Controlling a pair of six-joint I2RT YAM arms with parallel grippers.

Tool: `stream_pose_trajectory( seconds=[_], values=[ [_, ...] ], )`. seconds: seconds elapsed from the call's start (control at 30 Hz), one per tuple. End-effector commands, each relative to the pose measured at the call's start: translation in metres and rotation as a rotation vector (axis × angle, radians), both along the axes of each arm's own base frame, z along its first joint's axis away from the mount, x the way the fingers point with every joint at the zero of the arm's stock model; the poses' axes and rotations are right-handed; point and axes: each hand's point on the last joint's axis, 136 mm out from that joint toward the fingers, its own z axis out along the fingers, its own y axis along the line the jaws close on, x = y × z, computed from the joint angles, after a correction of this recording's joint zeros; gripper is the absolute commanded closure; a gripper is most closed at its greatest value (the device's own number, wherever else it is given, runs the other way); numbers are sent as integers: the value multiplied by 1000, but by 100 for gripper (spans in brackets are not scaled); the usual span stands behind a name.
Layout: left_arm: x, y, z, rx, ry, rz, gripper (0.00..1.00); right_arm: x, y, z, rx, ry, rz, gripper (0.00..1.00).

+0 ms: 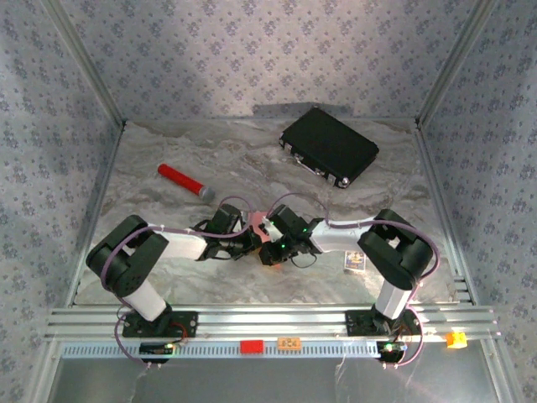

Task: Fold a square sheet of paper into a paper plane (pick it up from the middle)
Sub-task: Third fold the triangle at the center of the table.

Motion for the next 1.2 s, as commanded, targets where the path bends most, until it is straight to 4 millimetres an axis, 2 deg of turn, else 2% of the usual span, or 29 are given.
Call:
stream_pose_trajectory(
  seconds=[0.0,0.4,0.9,1.17],
  values=[
    [-13,15,-28,110,61,-4,100,-9,-10,-8,-21,41,-5,89],
    [-15,20,-33,135,68,0,100,-17,-19,-7,17,79,-25,87],
    [-15,22,-35,150,72,3,100,-39,-41,-12,31,133,-51,84],
    [-15,23,-35,150,71,5,100,-44,-50,-7,38,136,-74,84]
  ],
)
